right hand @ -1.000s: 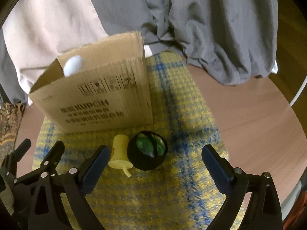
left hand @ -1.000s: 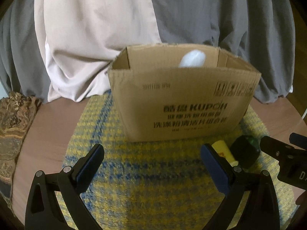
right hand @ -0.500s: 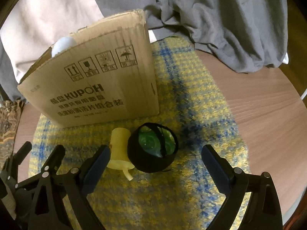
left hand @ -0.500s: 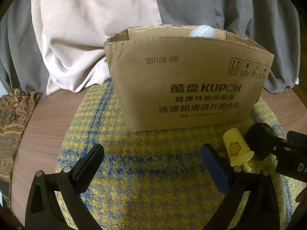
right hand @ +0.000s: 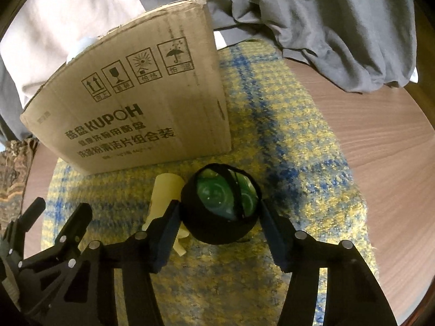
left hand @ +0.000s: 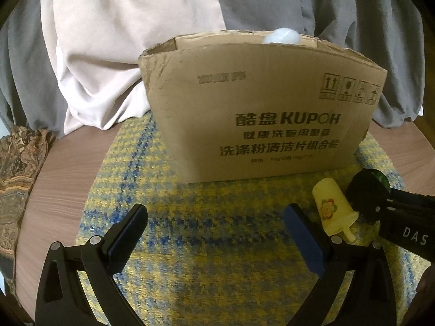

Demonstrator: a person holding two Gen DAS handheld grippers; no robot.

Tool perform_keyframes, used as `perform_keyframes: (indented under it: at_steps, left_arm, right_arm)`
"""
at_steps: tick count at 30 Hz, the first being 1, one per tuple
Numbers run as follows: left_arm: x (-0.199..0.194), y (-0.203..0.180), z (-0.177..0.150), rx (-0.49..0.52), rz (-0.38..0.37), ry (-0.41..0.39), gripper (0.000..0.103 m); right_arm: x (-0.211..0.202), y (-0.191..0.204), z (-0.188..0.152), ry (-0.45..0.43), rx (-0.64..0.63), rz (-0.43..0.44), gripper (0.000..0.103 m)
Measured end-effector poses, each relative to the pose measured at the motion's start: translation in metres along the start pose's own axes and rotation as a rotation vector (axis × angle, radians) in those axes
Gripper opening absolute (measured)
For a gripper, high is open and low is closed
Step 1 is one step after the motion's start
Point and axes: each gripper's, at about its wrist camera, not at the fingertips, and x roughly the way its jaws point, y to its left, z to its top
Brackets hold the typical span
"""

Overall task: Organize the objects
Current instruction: 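Close the right tool on the black ball while the left tool closes on the yellow bottle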

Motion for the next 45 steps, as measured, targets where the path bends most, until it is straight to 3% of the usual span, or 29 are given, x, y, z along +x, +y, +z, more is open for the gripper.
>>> perform_keyframes:
  at_steps: [7,18,24,27,29,36,41,45]
  left_arm:
    - [-0.007,-0.014,0.001,0.019,-0.026,-0.009,0.102]
    - [-0.005,-0.063,-0.002,0.061,-0.119,-0.001,0.102]
    - [0.003,-0.086,-0.004,0.084,-0.146,0.016,0.101]
    - [0.009,-0.093,-0.003,0.081,-0.159,0.030,0.093]
    - [0.013,-0.095,-0.003,0.078,-0.166,0.043,0.082]
    - [0.025,-0.104,-0.008,0.082,-0.161,0.078,0.071]
    - [0.028,-0.108,-0.012,0.100,-0.176,0.104,0.043]
    - [0.025,-0.110,-0.014,0.115,-0.169,0.097,0.042]
  right_arm:
    - [-0.019,-0.017,-0.003,-0.039,0.030,-0.025,0.058]
    - [-0.063,-0.054,-0.009,-0.138,0.068,-0.141,0.058]
    - [-0.065,-0.077,-0.014,-0.129,0.104,-0.157,0.058]
    - [-0.064,-0.082,-0.016,-0.124,0.115,-0.156,0.058]
    - [-0.065,-0.084,-0.018,-0.124,0.120,-0.156,0.058]
    - [-0.064,-0.091,-0.020,-0.121,0.134,-0.148,0.058]
    - [-0.062,-0.092,-0.021,-0.116,0.134,-0.146,0.058]
    - [-0.062,-0.091,-0.022,-0.116,0.133,-0.147,0.058]
